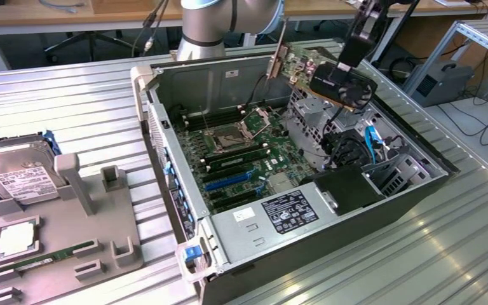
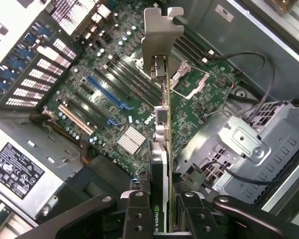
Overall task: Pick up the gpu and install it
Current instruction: 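Insert the gpu into the slot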
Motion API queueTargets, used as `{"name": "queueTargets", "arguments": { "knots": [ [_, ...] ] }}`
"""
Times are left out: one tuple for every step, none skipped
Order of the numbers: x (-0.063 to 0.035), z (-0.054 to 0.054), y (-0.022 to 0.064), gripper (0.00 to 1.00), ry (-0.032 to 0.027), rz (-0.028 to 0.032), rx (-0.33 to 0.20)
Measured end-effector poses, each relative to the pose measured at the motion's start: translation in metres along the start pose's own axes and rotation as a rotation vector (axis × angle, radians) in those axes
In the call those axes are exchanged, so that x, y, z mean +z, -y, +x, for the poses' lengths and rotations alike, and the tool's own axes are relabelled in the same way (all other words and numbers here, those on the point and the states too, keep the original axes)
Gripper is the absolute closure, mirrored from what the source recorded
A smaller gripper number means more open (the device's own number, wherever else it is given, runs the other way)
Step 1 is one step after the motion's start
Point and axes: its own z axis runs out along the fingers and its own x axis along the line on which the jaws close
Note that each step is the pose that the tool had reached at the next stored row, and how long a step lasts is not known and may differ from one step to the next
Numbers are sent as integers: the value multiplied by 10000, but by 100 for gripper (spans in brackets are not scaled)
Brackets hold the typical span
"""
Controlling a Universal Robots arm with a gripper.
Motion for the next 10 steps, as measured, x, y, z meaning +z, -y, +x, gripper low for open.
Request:
{"name": "queueTargets", "arguments": {
  "knots": [
    [1, 0, 0, 73, -13, 2, -283],
    [2, 0, 0, 73, -28, 5, -610],
    [3, 0, 0, 73, -49, 10, -1063],
    [5, 0, 0, 73, -72, 14, -1530],
    [6, 0, 0, 73, -90, 18, -1900],
    [7, 0, 0, 73, -107, 21, -2288],
    [8, 0, 0, 73, -121, 24, -2587],
    [8, 0, 0, 73, -141, 27, -2996],
    [9, 0, 0, 73, -156, 31, -3317],
    [9, 0, 0, 73, -170, 33, -3606]
  ]
}}
